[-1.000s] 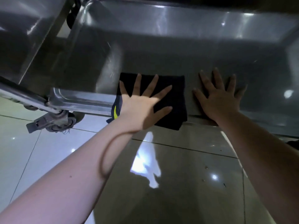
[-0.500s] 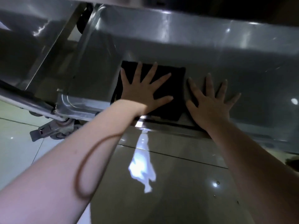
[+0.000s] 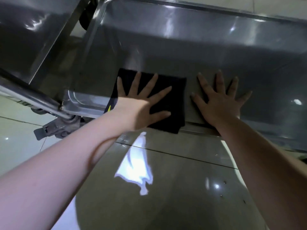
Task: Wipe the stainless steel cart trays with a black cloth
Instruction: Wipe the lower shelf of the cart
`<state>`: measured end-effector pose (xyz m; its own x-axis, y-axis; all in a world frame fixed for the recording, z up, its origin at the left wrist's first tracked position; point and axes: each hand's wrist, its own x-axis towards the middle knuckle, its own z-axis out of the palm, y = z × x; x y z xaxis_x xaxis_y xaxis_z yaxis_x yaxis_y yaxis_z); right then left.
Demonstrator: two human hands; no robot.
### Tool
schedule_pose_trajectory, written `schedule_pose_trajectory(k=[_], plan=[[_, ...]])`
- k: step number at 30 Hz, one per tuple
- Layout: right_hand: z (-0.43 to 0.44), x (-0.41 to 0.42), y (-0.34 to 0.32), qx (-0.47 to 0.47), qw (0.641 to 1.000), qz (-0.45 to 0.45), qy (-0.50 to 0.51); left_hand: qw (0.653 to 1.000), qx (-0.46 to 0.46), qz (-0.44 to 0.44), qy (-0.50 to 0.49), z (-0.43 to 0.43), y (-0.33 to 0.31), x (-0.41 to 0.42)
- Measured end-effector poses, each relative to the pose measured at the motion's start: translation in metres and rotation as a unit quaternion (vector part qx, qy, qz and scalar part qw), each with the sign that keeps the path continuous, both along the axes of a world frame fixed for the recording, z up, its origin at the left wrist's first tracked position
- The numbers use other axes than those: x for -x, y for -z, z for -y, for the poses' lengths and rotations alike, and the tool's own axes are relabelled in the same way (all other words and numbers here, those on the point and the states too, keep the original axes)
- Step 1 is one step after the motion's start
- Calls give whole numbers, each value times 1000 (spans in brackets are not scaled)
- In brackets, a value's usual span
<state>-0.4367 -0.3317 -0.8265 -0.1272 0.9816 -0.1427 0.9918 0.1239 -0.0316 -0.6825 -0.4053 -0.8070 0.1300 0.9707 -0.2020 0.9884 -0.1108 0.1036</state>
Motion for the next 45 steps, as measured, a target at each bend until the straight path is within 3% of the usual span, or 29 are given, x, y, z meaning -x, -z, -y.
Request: schedule_pose_trajectory(k=[3, 12, 19, 21, 24, 28, 33, 38, 45], plan=[[2, 2, 0, -3, 1000, -3, -3, 1000, 13, 11, -23, 9, -3, 22], [1, 6, -6, 23, 1000, 15, 5, 993, -3, -15, -119, -94, -5, 44], [0, 5, -7, 24, 999, 24, -2, 998, 12, 1, -60, -13, -4, 42], [0, 5, -7, 23, 1000, 19, -9, 997, 15, 27, -68, 16, -6, 55], [1, 6, -10, 26, 1000, 8, -7, 995, -8, 0, -101, 33, -8, 66], [2, 9, -20, 62, 997, -13, 43, 995, -2, -7, -102, 32, -10, 60], [6, 87, -28, 8, 993, -85, -80, 994, 6, -5, -105, 31, -14, 58], [19, 107, -7, -1, 997, -20, -71, 994, 4, 16, -111, 33, -13, 61], [19, 104, 4, -29, 997, -11, -71, 989, -16, -23, -143, -29, 0, 97]])
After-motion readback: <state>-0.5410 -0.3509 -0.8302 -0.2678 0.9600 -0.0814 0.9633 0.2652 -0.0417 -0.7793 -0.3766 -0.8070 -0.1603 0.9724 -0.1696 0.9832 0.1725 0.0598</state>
